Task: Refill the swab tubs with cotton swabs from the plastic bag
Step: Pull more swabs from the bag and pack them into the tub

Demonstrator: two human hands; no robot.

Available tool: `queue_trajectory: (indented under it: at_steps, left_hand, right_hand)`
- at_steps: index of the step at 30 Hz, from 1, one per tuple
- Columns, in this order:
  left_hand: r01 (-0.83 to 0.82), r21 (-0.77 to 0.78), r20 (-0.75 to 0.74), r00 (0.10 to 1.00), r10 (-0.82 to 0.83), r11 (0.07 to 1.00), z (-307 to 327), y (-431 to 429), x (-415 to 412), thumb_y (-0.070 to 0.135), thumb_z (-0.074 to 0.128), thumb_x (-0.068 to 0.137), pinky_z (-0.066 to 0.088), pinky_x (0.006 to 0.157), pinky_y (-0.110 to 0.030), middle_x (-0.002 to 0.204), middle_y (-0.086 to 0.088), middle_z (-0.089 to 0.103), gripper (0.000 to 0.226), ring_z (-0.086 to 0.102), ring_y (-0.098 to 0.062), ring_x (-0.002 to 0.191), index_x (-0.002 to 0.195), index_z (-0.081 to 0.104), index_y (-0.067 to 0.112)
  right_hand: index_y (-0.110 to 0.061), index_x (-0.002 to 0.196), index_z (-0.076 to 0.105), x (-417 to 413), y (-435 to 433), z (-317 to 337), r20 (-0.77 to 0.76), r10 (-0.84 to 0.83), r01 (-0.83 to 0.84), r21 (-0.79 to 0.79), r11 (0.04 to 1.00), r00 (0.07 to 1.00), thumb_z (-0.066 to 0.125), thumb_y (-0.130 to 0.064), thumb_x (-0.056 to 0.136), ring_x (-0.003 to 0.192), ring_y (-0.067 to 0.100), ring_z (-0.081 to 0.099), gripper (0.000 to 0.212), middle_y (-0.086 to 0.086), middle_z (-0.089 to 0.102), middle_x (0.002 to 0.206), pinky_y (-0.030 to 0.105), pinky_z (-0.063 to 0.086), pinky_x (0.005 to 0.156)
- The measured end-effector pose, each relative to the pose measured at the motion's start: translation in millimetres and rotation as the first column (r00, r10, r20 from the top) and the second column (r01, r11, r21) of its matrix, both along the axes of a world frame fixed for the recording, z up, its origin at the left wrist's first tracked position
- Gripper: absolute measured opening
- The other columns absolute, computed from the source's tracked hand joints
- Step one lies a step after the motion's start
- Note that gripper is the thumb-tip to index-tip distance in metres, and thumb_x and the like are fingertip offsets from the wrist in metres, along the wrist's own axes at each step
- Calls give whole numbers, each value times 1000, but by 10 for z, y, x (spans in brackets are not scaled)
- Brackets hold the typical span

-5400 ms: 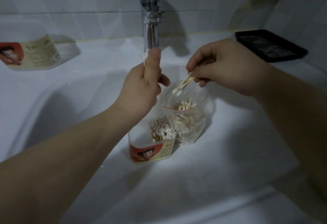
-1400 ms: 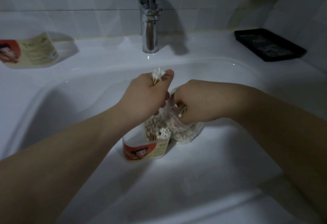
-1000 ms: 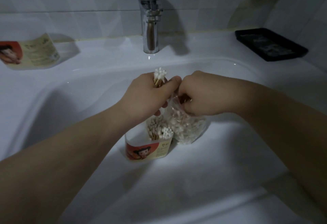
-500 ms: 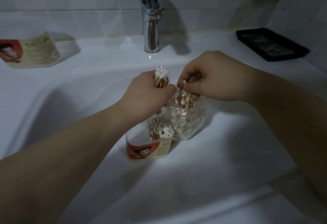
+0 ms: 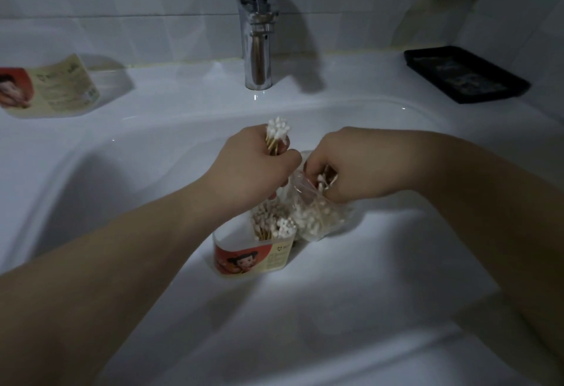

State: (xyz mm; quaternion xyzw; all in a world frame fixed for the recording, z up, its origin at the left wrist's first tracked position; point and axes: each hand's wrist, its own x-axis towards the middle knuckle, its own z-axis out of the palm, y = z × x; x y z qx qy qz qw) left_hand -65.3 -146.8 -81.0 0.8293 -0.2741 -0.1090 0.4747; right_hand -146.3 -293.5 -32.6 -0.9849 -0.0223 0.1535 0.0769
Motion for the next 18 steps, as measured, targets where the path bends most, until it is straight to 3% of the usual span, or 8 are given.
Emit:
queue_trajectory:
  at_steps: [3,7,10,14,18]
  left_hand:
    - [0,-7,-3,1000,0,1000,-2,4,8,16,63,87,53,48,-25,56,-2,64,16,59,-14,47,76,57,6]
    - [-10,4,4,1000,10,1000,15,10,7,18,63,89,55,51,-30,58,-2,66,16,61,-13,47,77,59,8]
    - [-11,24,15,1000,11,1000,28,16,3,20,62,89,56,52,-31,64,-5,70,16,62,-13,47,76,59,11]
    - [-29,47,30,999,28,998,51,24,-10,22,62,90,57,54,-34,68,-8,71,19,64,-17,50,83,62,5]
    - [-60,79,117,992,51,995,81,34,-10,22,63,87,59,71,-46,76,-11,68,18,68,-27,66,84,61,4]
  right_hand:
    - [-35,74,70,5,-28,24,42,-41,39,49,998,998,65,-10,79,68,12,65,25,-11,69,71,33,56,64]
    - [-35,78,72,-19,-91,103,135,-118,89,204,975,984,64,-8,85,61,-2,66,29,-25,68,68,26,54,68]
    - [-32,81,73,-40,-124,135,200,-172,106,302,947,965,67,-10,88,62,3,72,24,-19,71,75,33,60,74]
    - [-29,81,74,-50,-157,157,236,-236,137,371,918,943,69,-9,87,62,7,73,21,-13,72,76,27,58,71]
    - [-27,80,72,-49,-173,172,271,-279,162,384,909,921,68,-7,86,60,8,73,21,-22,70,69,30,59,73]
